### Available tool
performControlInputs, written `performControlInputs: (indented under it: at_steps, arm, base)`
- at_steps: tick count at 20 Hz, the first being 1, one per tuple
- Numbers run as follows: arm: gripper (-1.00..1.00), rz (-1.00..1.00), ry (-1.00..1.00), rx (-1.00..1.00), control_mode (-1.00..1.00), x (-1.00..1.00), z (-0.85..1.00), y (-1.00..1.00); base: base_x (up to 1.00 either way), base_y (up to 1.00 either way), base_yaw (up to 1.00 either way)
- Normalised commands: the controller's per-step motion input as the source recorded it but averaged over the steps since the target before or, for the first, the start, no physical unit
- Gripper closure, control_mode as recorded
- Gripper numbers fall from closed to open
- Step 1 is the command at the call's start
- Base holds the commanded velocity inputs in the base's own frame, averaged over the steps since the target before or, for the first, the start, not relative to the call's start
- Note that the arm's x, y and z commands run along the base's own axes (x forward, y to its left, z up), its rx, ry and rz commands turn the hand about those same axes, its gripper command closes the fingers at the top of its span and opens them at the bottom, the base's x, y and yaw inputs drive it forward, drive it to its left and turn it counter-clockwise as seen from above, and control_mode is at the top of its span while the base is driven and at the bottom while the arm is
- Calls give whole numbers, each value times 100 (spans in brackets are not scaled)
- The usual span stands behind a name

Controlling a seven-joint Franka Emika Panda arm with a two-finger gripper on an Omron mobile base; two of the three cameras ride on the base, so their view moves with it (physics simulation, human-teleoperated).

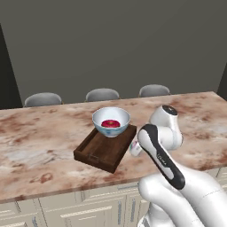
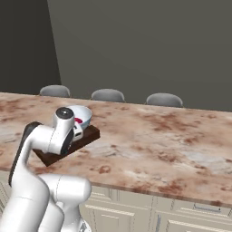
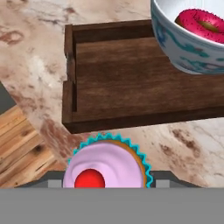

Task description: Place the bowl with donut and the cupcake onto the tray.

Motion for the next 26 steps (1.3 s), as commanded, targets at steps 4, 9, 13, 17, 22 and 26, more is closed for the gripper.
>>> performControlInputs:
  at_steps: [4,9,13,17,22,26]
  arm:
    - [100,-21,1,4,-100,-10,23,12]
    - [100,-21,2,5,-100,-6,23,21]
    - [100,-18,1,4,-100,0,8,31]
    - [100,-18,4,3,-100,5,0,30]
    - [100,-17,3,4,-100,16,0,29]
    - [100,-15,1,2,-100,22,0,28]
  base:
    - [0,0,0]
    - [0,0,0]
    - [0,0,0]
    - [0,0,0]
    - [0,0,0]
    - [0,0,0]
